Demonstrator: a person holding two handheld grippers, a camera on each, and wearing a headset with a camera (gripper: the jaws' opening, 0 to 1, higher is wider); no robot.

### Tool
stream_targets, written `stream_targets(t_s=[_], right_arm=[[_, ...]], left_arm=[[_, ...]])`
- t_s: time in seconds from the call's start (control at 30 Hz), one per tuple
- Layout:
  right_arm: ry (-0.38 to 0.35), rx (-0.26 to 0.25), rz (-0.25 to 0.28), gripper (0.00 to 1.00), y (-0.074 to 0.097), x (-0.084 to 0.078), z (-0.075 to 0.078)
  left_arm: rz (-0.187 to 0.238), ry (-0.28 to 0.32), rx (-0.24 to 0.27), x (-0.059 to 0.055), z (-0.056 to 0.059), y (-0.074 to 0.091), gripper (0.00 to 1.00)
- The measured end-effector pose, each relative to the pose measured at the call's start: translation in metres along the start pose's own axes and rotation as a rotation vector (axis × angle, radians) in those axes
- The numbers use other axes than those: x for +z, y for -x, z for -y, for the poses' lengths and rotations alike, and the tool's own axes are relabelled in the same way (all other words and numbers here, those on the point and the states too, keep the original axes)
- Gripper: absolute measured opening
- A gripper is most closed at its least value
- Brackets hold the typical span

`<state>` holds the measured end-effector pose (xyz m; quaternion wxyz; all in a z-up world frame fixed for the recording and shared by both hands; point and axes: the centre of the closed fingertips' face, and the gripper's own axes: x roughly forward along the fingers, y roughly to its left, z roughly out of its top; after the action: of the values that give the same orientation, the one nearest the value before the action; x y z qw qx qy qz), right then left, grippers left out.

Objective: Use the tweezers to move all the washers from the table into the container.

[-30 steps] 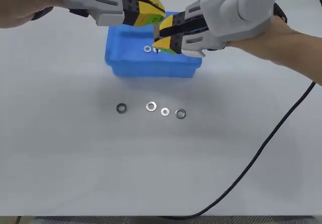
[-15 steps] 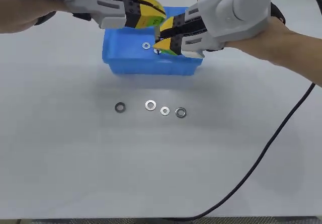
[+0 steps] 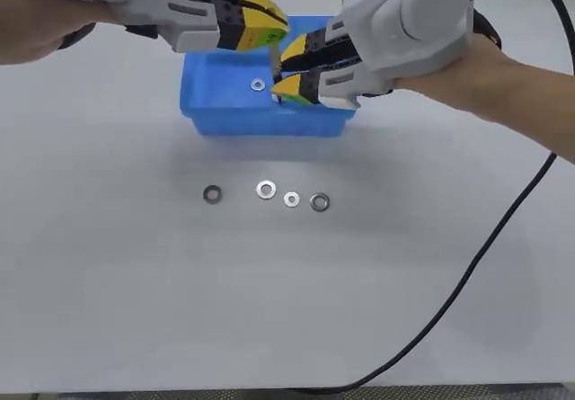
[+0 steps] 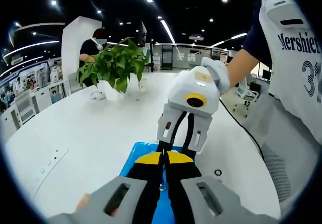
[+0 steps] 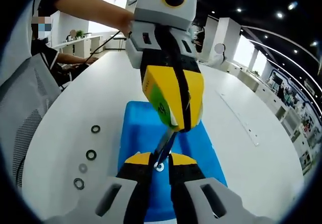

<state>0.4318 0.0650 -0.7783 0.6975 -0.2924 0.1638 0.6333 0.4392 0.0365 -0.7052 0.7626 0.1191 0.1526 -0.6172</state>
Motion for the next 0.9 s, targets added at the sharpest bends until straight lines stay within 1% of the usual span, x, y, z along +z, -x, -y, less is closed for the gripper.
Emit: stream_targets(t_s=[0.07, 0.13, 0.33, 0.4, 0.53, 0.7, 0.8, 0.9], right_arm=[[0.010, -0.008, -0.013, 0.13, 0.001, -0.003, 0.003], [0.002, -0.014, -0.013, 0.13, 0.002, -0.003, 0.005], [-0.021, -0.029, 0.011, 0.14, 0.010, 0.008, 0.008], [-0.022, -0.031, 0.015, 0.14, 0.011, 0.009, 0.008], [-0.028, -0.025, 0.039, 0.14, 0.016, 0.018, 0.006], [-0.045, -0.011, 0.077, 0.12, 0.021, 0.031, 0.000], [-0.034, -0.008, 0.083, 0.11, 0.025, 0.039, -0.005], [-0.031, -0.002, 0.093, 0.11, 0.028, 0.045, -0.009]], left_arm=[[0.003, -0.005, 0.007, 0.004, -0.001, 0.001, 0.05], [0.004, -0.010, 0.008, 0.006, 0.000, 0.001, 0.05], [0.005, -0.027, -0.007, 0.013, 0.008, 0.004, 0.05], [0.004, -0.036, -0.006, 0.016, 0.009, 0.005, 0.05], [0.009, -0.045, -0.010, 0.023, 0.013, 0.011, 0.05], [0.014, -0.065, -0.011, 0.033, 0.021, 0.021, 0.05], [0.014, -0.074, -0.012, 0.037, 0.025, 0.025, 0.05], [0.013, -0.085, -0.011, 0.042, 0.032, 0.031, 0.05]])
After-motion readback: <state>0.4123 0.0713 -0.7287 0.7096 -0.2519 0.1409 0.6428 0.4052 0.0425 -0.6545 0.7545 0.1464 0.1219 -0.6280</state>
